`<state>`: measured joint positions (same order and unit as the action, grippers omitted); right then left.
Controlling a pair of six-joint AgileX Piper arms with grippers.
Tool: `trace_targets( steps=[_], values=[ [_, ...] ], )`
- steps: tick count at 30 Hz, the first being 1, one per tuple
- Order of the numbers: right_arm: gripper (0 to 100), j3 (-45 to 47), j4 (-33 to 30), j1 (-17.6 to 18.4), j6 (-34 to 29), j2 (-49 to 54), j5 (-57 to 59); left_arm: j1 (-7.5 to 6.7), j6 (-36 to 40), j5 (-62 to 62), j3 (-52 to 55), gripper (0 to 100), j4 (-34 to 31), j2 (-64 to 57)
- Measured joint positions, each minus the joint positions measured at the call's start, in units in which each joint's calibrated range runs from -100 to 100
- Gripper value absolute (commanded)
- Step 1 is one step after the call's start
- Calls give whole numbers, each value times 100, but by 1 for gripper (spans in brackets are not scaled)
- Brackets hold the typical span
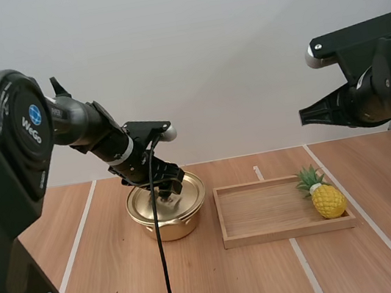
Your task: Open the pot, put the pineapple inside, and close it
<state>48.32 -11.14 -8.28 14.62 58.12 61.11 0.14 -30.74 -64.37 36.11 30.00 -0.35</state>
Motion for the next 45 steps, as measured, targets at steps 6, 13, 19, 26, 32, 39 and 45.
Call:
trace_targets(
  steps=[6,13,19,26,32,39,45],
  values=[
    [0,0,0,0,0,0,0,0,-8,15,0,100,4,0],
    [0,0,0,0,0,0,0,0,-8,15,0,100,4,0],
    [0,0,0,0,0,0,63,0,29,15,0,27,4,0],
    [0,0,0,0,0,0,142,0,61,6,0,0,53,0],
    [0,0,0,0,0,0,142,0,61,21,0,0,75,-12],
    [0,0,0,0,0,0,142,0,61,21,-332,0,121,-407],
    [0,0,38,0,0,0,147,0,133,258,-680,0,146,-996]
  ],
)
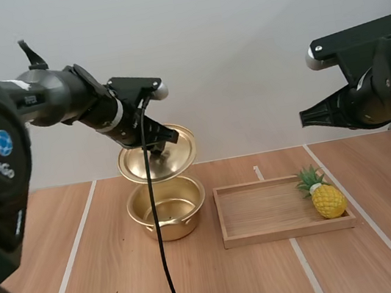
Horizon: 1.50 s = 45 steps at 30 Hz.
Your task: Open the pot, put the pineapple inside, and close it
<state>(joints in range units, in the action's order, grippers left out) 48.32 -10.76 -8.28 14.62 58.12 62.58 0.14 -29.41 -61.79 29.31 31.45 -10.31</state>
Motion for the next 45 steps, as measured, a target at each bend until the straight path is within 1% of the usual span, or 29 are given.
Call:
trace_targets(
  steps=[6,13,18,26,31,40,45],
  values=[
    [0,0,197,0,0,0,35,0,121,662,-147,0,11,-667],
    [0,0,350,0,12,0,55,0,150,2319,-168,0,257,-1727],
    [0,0,400,0,99,0,25,0,150,3055,-168,0,335,-2375],
    [0,0,577,0,231,0,-47,0,150,3684,-168,0,345,-3132],
    [0,0,669,0,370,0,-68,0,150,4055,-168,0,589,-3633],
    [0,0,1076,0,697,0,-68,0,458,4328,-178,0,694,-4372],
    [0,0,1076,0,762,0,-68,0,489,4328,-195,0,728,-4478]
  ],
)
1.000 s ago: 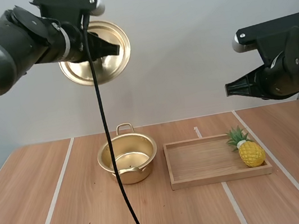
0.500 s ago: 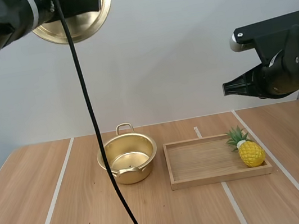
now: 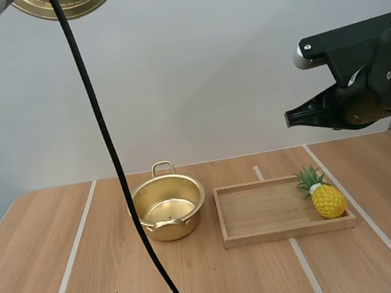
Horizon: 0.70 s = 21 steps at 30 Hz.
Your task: Open the pot, put the pineapple inside, and close it
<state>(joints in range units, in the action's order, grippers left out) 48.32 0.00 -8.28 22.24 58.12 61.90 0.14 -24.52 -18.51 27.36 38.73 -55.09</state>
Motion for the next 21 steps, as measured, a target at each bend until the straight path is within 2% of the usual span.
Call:
trace_targets(
  steps=[11,21],
  values=[
    [0,0,0,0,351,-111,-515,0,36,0,0,0,0,0],
    [0,0,-319,0,360,-1304,-555,0,36,0,0,0,0,0]
  ],
)
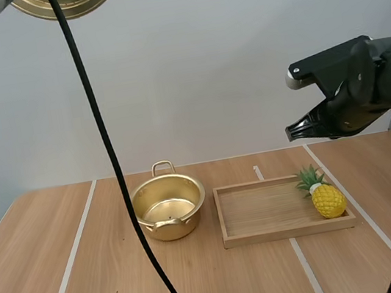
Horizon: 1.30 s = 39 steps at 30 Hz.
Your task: Open the pot, put the pineapple inside, and close it
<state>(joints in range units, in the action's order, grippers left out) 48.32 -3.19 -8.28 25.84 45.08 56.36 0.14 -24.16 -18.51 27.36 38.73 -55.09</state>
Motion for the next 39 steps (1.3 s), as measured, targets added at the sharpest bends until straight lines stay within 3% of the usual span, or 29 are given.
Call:
trace_targets(
  steps=[16,31,39],
  values=[
    [0,0,-140,0,0,-1237,108,0,0,0,0,0,-11,0],
    [0,0,-152,0,0,-1312,1118,0,0,0,0,0,-11,0],
    [0,0,-152,0,0,-1358,982,0,0,0,0,0,-11,0]
  ],
)
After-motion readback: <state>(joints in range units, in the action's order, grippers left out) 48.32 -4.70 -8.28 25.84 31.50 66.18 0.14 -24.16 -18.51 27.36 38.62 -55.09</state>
